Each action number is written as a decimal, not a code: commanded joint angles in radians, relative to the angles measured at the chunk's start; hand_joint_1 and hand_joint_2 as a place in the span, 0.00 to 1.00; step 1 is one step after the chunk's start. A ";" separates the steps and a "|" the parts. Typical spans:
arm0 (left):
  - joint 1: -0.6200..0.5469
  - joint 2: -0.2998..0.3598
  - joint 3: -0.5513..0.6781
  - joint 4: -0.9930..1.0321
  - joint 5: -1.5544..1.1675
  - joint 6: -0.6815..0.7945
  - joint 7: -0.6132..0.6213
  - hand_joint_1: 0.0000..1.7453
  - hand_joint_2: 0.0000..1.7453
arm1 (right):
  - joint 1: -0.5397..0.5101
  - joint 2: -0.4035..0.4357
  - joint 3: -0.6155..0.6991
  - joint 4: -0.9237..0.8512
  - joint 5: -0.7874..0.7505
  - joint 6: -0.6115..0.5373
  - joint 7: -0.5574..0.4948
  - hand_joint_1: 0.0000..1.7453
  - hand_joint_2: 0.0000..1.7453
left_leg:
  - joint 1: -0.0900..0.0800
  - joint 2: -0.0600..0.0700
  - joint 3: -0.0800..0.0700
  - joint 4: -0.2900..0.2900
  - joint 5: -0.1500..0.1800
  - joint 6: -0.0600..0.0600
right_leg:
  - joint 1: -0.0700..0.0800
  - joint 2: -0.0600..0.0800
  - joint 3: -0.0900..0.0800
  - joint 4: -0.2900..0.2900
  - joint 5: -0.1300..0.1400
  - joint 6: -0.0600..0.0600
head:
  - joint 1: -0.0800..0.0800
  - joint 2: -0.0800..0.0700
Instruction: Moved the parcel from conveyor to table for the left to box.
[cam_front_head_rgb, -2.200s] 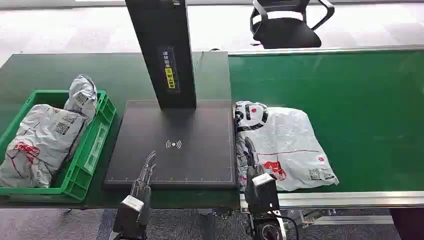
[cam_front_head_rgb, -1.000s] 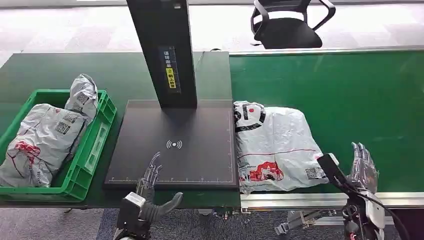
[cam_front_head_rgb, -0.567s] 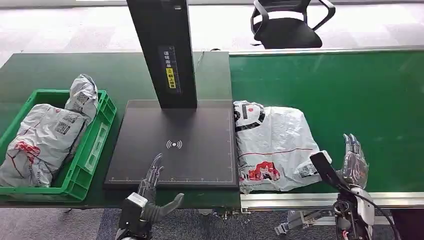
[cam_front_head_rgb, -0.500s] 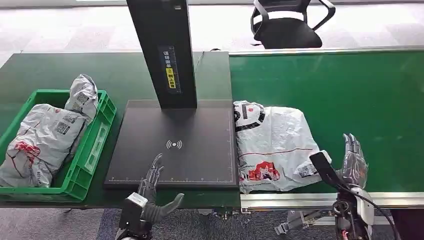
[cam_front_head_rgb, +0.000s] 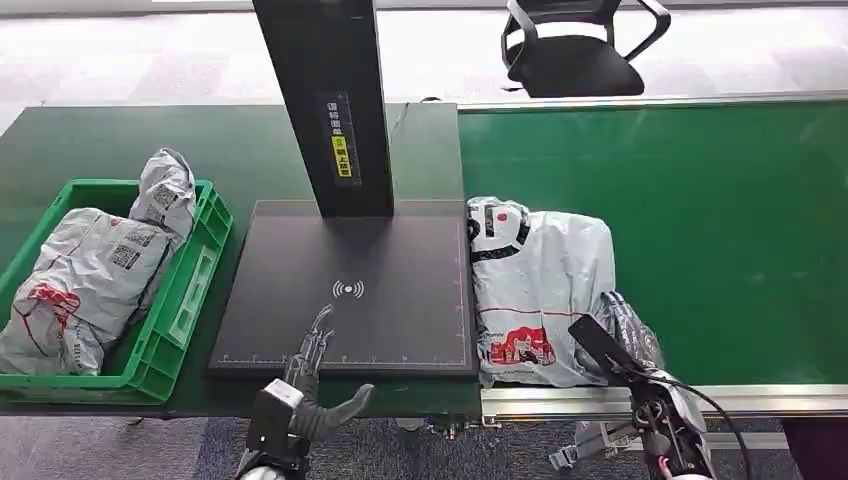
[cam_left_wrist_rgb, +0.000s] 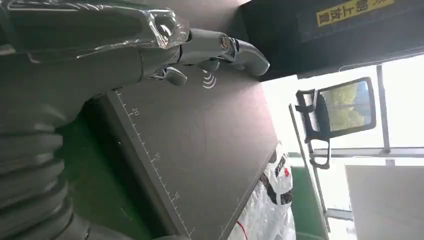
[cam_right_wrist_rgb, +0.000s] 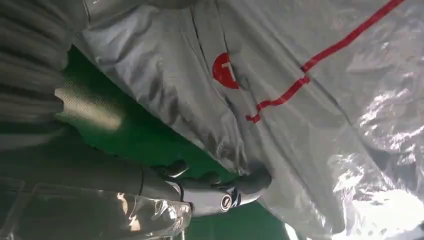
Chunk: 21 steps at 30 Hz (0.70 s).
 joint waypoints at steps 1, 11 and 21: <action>-0.058 0.014 -0.012 0.109 0.010 -0.004 0.005 0.00 1.00 | 0.012 -0.022 0.142 0.112 -0.009 0.086 0.027 0.92 1.00 | 0.001 -0.003 0.004 -0.003 0.001 0.002 | 0.002 -0.004 0.005 -0.004 0.000 -0.005 | 0.000 0.000; -0.033 0.021 -0.013 0.089 0.019 0.007 0.001 0.00 1.00 | -0.015 0.032 0.073 0.020 -0.145 -0.129 -0.084 1.00 1.00 | 0.001 0.002 0.007 -0.002 0.000 0.001 | 0.001 0.001 0.006 -0.002 0.000 -0.004 | 0.000 0.000; -0.017 0.016 -0.018 0.073 0.012 0.016 -0.005 0.00 1.00 | 0.026 0.071 -0.049 -0.198 -0.376 -0.184 -0.209 1.00 1.00 | 0.001 0.001 0.004 -0.001 0.000 0.001 | 0.001 0.001 0.004 -0.001 0.000 -0.003 | 0.000 0.000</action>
